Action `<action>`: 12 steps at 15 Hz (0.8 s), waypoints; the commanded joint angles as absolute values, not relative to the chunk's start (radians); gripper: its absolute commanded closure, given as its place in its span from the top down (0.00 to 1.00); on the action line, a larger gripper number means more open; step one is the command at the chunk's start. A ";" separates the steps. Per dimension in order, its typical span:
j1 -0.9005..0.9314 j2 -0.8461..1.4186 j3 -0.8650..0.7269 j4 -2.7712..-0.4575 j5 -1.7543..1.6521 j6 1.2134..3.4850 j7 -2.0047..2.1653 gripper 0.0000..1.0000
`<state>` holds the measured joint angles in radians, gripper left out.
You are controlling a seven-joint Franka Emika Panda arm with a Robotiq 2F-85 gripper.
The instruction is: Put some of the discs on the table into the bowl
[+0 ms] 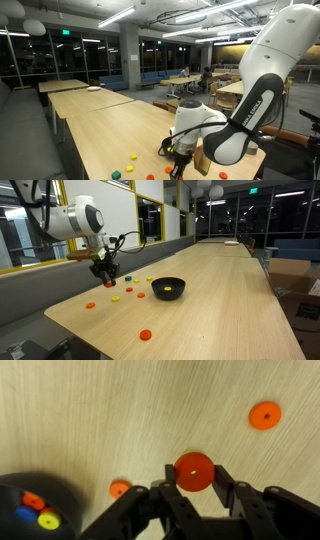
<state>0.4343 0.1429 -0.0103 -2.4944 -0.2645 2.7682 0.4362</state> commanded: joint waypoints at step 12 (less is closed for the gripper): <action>0.084 0.174 -0.026 -2.297 -0.244 2.689 0.575 0.25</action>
<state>0.1002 0.0900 -0.0261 -2.3798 -0.3088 2.7107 0.5744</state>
